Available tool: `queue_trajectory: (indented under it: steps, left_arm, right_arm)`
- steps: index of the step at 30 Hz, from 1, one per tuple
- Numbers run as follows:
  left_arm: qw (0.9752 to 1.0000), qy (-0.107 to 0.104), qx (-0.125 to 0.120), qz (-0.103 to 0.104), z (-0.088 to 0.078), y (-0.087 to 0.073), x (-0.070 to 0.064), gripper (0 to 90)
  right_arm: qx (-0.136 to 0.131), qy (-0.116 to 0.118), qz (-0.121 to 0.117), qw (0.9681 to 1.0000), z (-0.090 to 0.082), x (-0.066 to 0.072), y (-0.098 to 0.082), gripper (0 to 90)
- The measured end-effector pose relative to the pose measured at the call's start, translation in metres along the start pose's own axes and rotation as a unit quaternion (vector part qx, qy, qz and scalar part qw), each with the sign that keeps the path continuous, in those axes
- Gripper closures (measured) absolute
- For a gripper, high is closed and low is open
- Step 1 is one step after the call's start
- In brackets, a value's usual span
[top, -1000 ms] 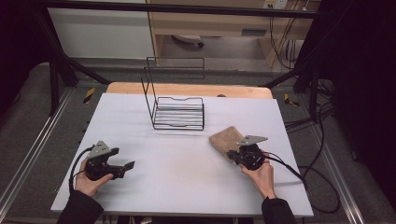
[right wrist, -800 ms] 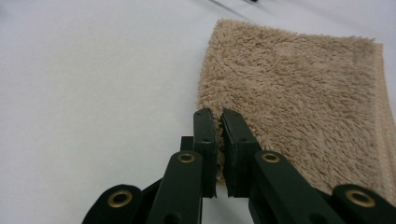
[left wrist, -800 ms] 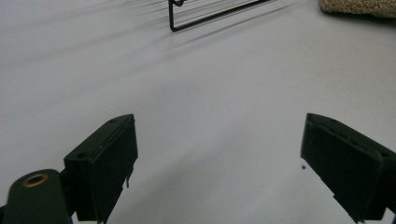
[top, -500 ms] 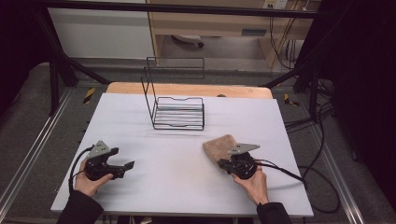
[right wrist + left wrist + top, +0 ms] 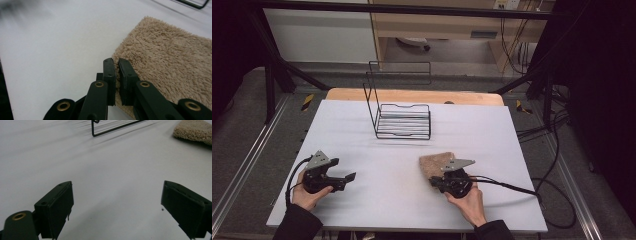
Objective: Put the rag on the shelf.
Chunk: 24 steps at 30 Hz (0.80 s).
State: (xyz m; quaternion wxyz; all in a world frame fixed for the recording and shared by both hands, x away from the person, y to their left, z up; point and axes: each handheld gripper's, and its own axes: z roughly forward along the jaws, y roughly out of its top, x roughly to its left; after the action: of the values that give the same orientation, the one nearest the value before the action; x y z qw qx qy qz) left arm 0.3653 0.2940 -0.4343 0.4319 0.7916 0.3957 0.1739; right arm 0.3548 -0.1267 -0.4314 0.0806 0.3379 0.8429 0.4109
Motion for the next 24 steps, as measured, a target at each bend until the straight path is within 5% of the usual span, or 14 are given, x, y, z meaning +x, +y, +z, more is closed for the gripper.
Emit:
queue_trajectory:
  steps: [19, 24]
  left_arm:
    - [1.0000, 0.002, 0.001, -0.002, 0.000, 0.000, 0.000, 10.6]
    - [1.0000, 0.001, 0.002, -0.003, 0.000, 0.000, 0.000, 10.1]
  right_arm:
    - [0.006, 0.038, -0.019, 0.9991, 0.025, 0.030, 0.003, 83.9]
    - [-0.005, 0.039, -0.013, 0.9991, 0.023, 0.028, 0.005, 71.1]
